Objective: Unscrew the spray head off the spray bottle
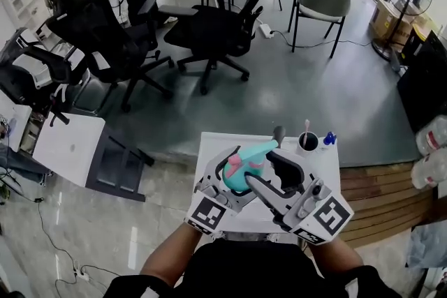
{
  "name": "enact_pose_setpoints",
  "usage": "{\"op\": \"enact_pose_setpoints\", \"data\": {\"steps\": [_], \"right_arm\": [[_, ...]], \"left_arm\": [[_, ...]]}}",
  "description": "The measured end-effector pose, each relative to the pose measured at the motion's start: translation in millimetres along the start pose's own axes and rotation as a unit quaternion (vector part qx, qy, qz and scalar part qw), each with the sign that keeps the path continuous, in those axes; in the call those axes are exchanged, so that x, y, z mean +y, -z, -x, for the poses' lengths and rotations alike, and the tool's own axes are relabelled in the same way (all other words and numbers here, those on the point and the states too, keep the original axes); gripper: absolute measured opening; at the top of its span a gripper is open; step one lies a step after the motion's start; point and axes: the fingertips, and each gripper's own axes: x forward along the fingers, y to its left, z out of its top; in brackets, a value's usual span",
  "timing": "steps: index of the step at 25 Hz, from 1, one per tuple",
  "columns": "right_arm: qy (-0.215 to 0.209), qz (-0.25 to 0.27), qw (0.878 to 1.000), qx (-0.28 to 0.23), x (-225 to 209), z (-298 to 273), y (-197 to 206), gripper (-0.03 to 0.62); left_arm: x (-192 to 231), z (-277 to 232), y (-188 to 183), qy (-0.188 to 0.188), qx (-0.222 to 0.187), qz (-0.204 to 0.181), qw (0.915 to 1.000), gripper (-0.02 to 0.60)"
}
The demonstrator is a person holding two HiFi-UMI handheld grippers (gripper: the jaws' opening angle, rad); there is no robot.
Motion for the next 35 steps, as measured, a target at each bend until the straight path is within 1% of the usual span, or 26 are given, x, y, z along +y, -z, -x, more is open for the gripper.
{"op": "enact_pose_setpoints", "data": {"steps": [2, 4, 5, 8, 12, 15, 18, 20, 22, 25, 27, 29, 30, 31, 33, 35], "right_arm": [[0.019, 0.014, 1.000, 0.001, -3, 0, -1, 0.191], [0.033, 0.022, 0.999, 0.001, -6, -1, -1, 0.145], [0.036, 0.022, 0.999, 0.001, -7, -1, -1, 0.143], [0.027, 0.020, 0.999, -0.002, -7, 0, -2, 0.140], [-0.003, 0.028, 1.000, 0.000, -3, 1, -5, 0.137], [-0.046, 0.040, 0.998, 0.004, 5, 3, -9, 0.137], [-0.116, 0.030, 0.993, 0.017, 20, 10, -11, 0.137], [-0.162, 0.029, 0.986, 0.019, 26, 17, -15, 0.137], [-0.197, 0.023, 0.980, 0.016, 28, 22, -19, 0.137], [-0.237, -0.006, 0.971, 0.004, 30, 28, -23, 0.137], [-0.268, -0.030, 0.963, -0.001, 33, 32, -24, 0.137], [-0.295, -0.050, 0.954, -0.005, 35, 36, -24, 0.137], [-0.301, -0.056, 0.952, -0.008, 35, 37, -24, 0.137], [-0.299, -0.057, 0.952, -0.012, 33, 36, -25, 0.138], [-0.274, -0.045, 0.960, -0.023, 27, 32, -25, 0.140], [-0.233, -0.017, 0.972, -0.034, 19, 27, -23, 0.143]], "left_arm": [[0, -1, 1, -0.003, 0.003, -0.006, 1.0000, 0.460], [1, 0, 0, -0.002, 0.003, -0.008, 1.0000, 0.460], [1, 0, 0, -0.001, 0.002, -0.008, 1.0000, 0.460], [0, 0, -1, 0.005, 0.001, -0.010, 0.9999, 0.460], [-5, 0, -5, 0.019, -0.007, -0.009, 0.9998, 0.460], [-11, 1, -10, 0.037, -0.018, -0.001, 0.9992, 0.460], [-21, 4, -30, 0.061, -0.044, 0.017, 0.9970, 0.460], [-28, 6, -40, 0.077, -0.055, 0.009, 0.9955, 0.460], [-33, 7, -45, 0.090, -0.063, 0.002, 0.9940, 0.460], [-43, 8, -46, 0.118, -0.064, 0.004, 0.9909, 0.460], [-50, 9, -46, 0.137, -0.061, 0.000, 0.9888, 0.460], [-56, 10, -46, 0.146, -0.060, -0.005, 0.9874, 0.460], [-56, 9, -46, 0.146, -0.062, -0.005, 0.9873, 0.460], [-55, 9, -46, 0.142, -0.065, 0.000, 0.9877, 0.460], [-48, 7, -45, 0.125, -0.064, 0.017, 0.9899, 0.460], [-39, 7, -40, 0.102, -0.053, 0.029, 0.9930, 0.460]]}}
